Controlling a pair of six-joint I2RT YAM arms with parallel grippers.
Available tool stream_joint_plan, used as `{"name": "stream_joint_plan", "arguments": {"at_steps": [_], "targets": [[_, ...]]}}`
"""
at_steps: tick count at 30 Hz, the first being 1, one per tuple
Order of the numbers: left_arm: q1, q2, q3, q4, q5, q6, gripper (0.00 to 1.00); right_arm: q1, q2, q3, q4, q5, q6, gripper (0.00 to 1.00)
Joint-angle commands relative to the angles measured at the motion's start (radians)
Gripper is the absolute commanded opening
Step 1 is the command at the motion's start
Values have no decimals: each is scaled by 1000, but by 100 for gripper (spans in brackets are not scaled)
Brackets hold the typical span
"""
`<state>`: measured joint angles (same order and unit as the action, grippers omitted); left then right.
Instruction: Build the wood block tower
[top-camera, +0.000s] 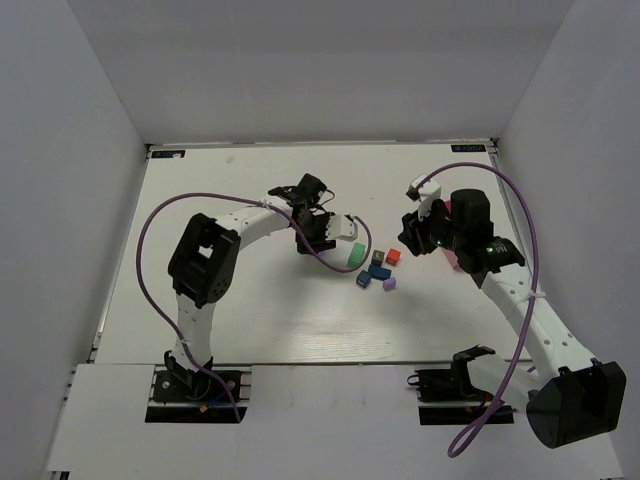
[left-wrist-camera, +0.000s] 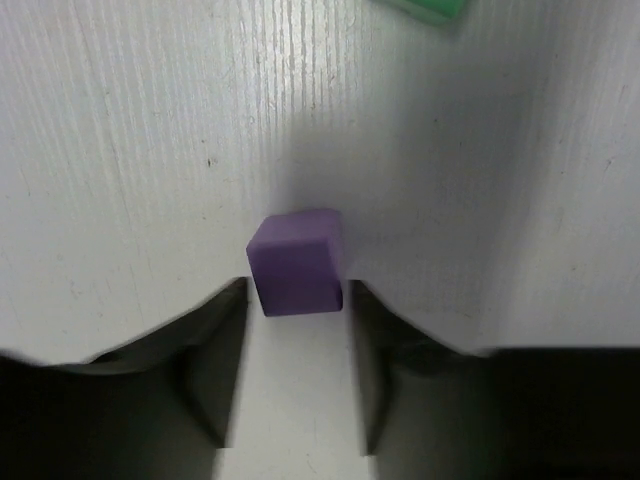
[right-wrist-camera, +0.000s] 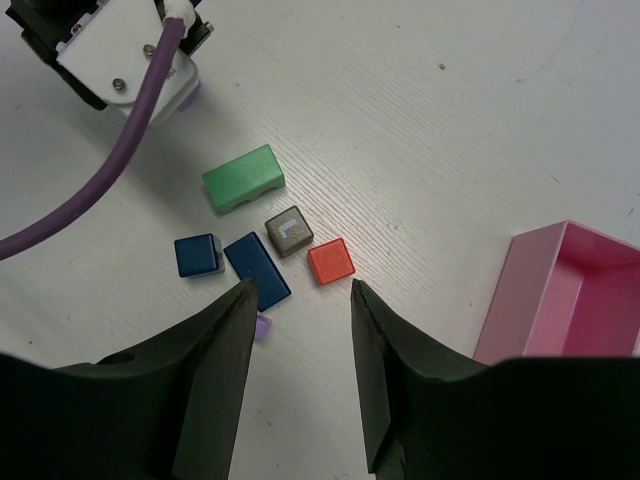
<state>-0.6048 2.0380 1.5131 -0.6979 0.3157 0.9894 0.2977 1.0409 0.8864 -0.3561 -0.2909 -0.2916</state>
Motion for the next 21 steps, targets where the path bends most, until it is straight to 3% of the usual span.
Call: {"name": "stream_joint_plan", "arguments": {"at_steps": [1, 3, 14, 17, 21], "targets": [[4, -35, -21, -3, 8, -11, 65, 1, -8, -1, 20, -4, -1, 49], [4, -35, -21, 11, -15, -24, 100, 3, -10, -1, 17, -5, -1, 49], [-7, -231, -51, 118, -47, -113, 100, 3, -8, -3, 20, 1, -4, 49], [-16, -326, -102, 202, -78, -199, 100, 1, -8, -4, 20, 12, -4, 50], [-16, -418, -149, 282, -93, -456, 100, -2, -7, -4, 28, 56, 25, 59]]}}
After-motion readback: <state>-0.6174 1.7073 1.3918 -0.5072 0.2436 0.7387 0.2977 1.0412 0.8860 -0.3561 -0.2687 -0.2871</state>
